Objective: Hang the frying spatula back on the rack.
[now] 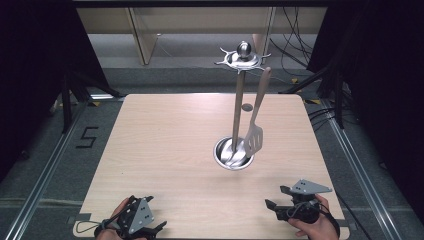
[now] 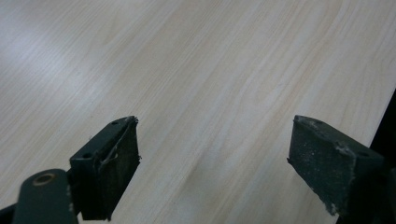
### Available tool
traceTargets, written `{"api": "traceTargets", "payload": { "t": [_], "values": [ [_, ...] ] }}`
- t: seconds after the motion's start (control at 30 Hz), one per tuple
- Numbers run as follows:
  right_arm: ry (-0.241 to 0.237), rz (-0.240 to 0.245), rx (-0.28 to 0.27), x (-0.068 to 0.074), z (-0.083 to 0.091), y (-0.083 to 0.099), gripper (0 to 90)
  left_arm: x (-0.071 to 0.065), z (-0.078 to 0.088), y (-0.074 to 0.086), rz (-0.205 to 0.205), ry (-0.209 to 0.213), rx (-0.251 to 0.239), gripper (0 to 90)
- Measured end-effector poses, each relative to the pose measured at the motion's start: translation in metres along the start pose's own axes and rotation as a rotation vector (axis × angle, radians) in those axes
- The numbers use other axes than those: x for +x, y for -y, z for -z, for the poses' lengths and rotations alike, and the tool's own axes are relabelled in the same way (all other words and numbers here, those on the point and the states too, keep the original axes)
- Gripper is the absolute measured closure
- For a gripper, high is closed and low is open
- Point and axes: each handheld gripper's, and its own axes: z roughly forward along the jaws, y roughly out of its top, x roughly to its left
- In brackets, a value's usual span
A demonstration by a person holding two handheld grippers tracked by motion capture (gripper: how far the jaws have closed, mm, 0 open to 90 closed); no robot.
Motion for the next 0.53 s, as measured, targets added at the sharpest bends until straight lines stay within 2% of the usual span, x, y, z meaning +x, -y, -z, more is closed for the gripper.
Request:
{"api": "traceTargets", "payload": {
  "t": [0.03,0.1,0.2,0.3,0.33,0.53],
  "values": [
    [-0.003,-0.024,-0.005,0.0022,-0.0003,0.0010,24.1,-0.0001,0.0002,0.0000,-0.001,-0.001,0.001,15.6],
    [-0.006,-0.025,-0.001,0.0025,0.0001,0.0023,24.1,-0.0001,0.0001,0.0000,0.000,-0.001,0.000,15.5],
    [-0.003,-0.003,-0.002,-0.0004,0.0006,0.0035,24.1,-0.0001,0.0002,0.0000,-0.003,-0.003,0.002,15.5],
    [0.000,-0.021,-0.001,0.0008,0.0010,0.0046,24.3,-0.0002,0.0003,0.0000,-0.001,0.000,0.001,15.5],
    [0.008,0.001,-0.005,-0.0011,0.0012,0.0045,24.3,0.0000,0.0002,0.0000,-0.005,-0.003,0.002,15.5],
    [0.002,-0.019,-0.006,-0.0014,0.0014,0.0051,24.3,0.0001,0.0001,0.0000,-0.002,-0.003,0.003,15.6]
  ]
}}
